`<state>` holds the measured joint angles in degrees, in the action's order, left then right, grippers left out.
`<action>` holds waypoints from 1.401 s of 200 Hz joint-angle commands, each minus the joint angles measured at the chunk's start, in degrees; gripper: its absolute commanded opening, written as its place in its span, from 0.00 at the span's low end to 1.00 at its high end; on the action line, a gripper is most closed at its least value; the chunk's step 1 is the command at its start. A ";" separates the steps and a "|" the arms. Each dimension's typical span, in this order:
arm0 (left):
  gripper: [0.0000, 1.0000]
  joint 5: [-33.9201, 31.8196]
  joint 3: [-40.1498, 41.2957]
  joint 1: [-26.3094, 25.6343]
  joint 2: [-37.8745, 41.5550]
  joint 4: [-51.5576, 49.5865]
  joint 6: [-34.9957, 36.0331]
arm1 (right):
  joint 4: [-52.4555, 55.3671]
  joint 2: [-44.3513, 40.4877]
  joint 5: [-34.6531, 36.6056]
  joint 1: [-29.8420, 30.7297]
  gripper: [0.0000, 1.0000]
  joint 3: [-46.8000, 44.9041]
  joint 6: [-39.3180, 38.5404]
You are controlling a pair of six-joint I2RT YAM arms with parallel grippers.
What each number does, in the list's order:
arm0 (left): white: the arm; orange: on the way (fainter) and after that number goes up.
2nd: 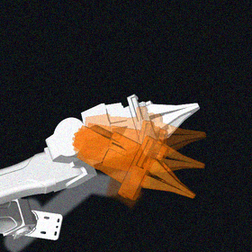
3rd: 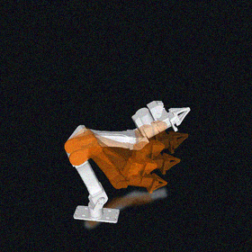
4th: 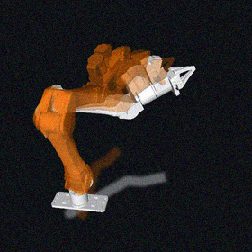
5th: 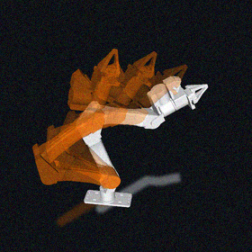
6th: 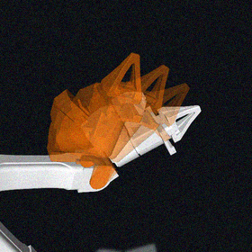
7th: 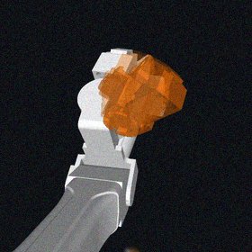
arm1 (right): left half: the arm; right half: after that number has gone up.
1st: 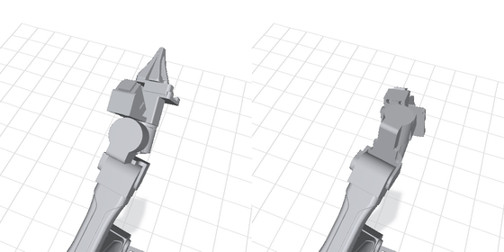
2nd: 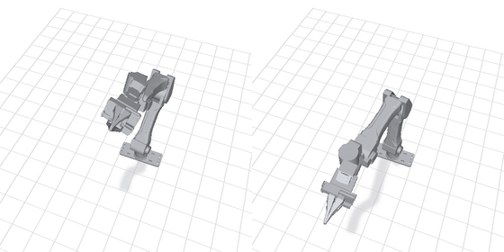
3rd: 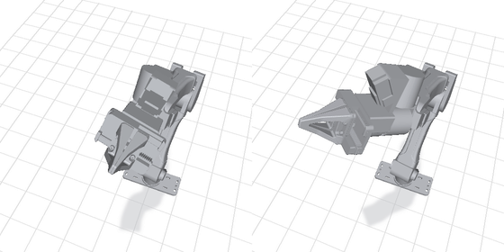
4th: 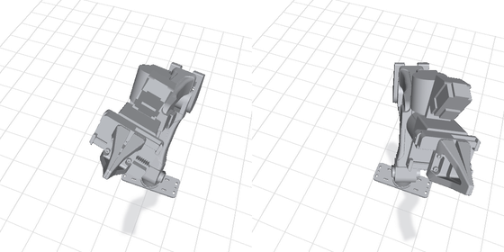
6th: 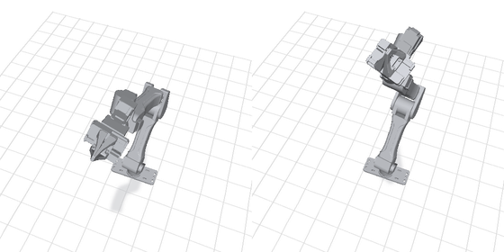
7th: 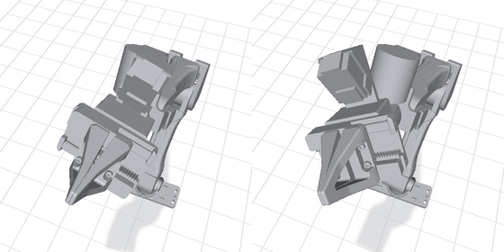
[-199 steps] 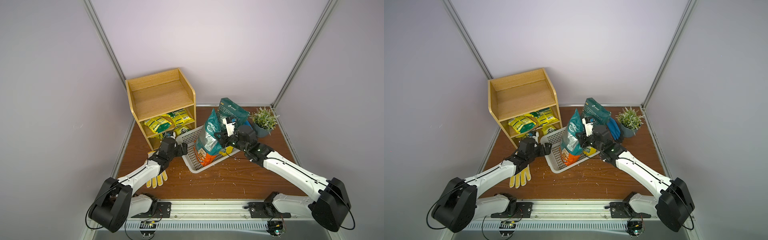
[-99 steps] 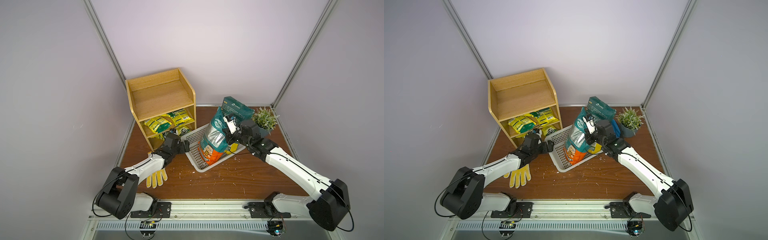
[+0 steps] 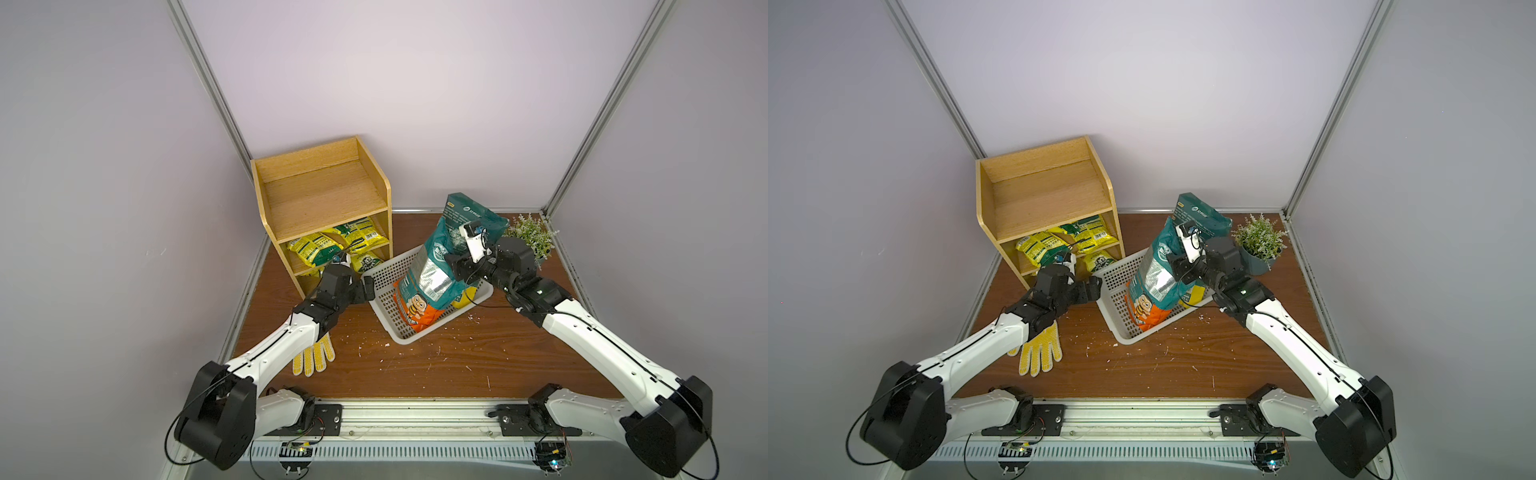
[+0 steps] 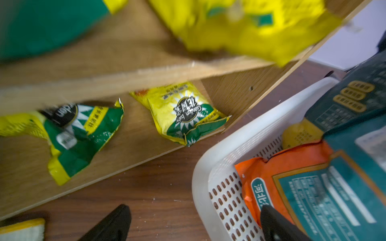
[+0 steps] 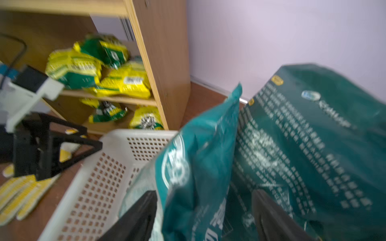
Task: Take down the fertilizer bag from the shelf
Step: Place the fertilizer bag in the storage box, then pick up the fertilizer bag from the shelf.
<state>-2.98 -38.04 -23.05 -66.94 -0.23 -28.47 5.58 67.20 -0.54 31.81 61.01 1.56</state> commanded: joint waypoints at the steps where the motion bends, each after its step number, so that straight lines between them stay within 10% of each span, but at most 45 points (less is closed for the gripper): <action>1: 1.00 -2.62 -1.16 -0.24 4.35 -2.95 2.90 | -2.15 0.15 -4.92 1.22 0.81 6.44 7.76; 37: 1.00 -0.41 -0.35 2.99 8.53 -6.08 5.94 | -11.61 6.99 -9.95 7.56 0.87 6.78 20.47; 134: 1.00 -3.10 10.13 6.61 18.41 0.68 9.34 | -36.54 30.72 -8.97 15.03 0.57 9.32 45.25; 211: 1.00 -0.54 10.43 10.14 17.53 2.77 8.87 | -40.56 44.43 -8.09 12.93 0.67 19.85 51.04; 280: 1.00 -0.88 10.71 10.27 18.51 3.22 8.87 | -41.81 47.90 -6.63 11.67 0.40 21.60 51.98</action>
<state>-4.12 -27.83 -13.50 -49.10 1.74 -20.08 -32.10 114.41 -8.80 43.68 80.18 52.34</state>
